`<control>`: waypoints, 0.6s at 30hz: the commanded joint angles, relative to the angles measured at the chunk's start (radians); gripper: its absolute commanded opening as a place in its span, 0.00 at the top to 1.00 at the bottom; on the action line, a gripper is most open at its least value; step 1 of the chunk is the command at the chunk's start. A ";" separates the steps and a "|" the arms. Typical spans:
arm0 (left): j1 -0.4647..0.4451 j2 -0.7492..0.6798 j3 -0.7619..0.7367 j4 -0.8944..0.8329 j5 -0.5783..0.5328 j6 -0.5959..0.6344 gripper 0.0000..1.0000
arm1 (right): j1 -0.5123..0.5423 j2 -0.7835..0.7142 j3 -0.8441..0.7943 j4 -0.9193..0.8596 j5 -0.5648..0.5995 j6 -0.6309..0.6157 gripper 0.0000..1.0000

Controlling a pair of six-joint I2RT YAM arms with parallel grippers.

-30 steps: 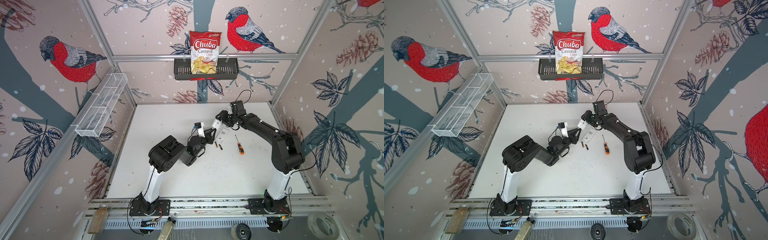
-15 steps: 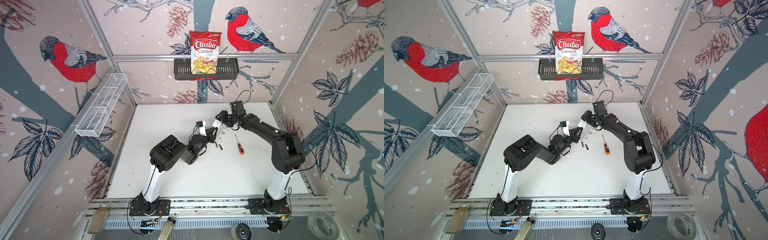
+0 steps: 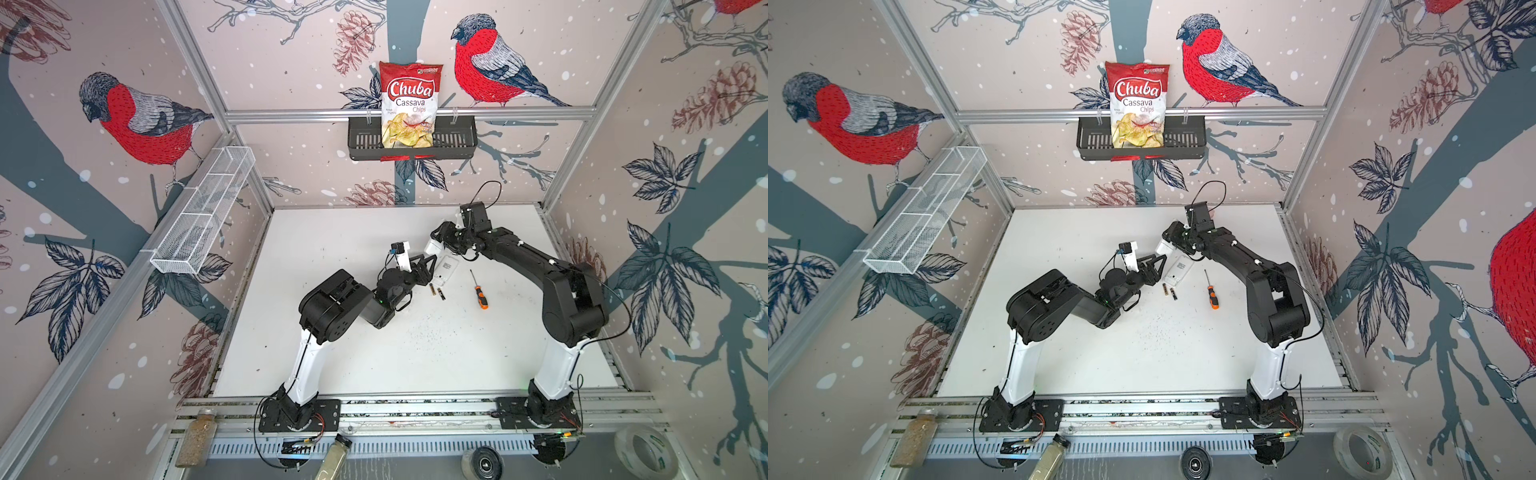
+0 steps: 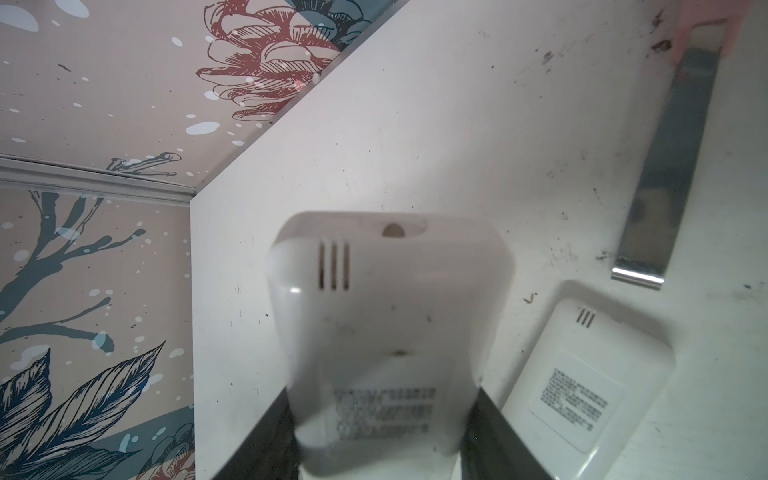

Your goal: Unload the batteries from the remote control

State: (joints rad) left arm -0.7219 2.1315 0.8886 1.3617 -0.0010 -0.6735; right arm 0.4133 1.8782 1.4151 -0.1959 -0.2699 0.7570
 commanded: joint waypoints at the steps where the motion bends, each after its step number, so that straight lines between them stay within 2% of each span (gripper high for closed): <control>1: 0.001 -0.008 -0.007 -0.014 -0.034 -0.010 0.38 | 0.003 -0.010 0.002 0.012 0.001 -0.012 0.82; 5: 0.004 0.000 0.016 -0.034 -0.042 -0.009 0.38 | 0.013 -0.013 0.002 0.013 -0.002 -0.010 0.82; 11: 0.015 0.030 0.069 -0.040 -0.028 -0.022 0.45 | 0.025 -0.013 -0.002 0.014 -0.001 -0.010 0.82; 18: 0.021 0.042 0.099 -0.058 -0.017 -0.024 0.64 | 0.023 -0.024 -0.008 0.016 0.000 -0.010 0.82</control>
State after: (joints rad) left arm -0.7040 2.1708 0.9821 1.3006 -0.0216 -0.6994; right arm 0.4355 1.8690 1.4075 -0.1951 -0.2684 0.7574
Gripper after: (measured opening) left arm 0.367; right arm 0.564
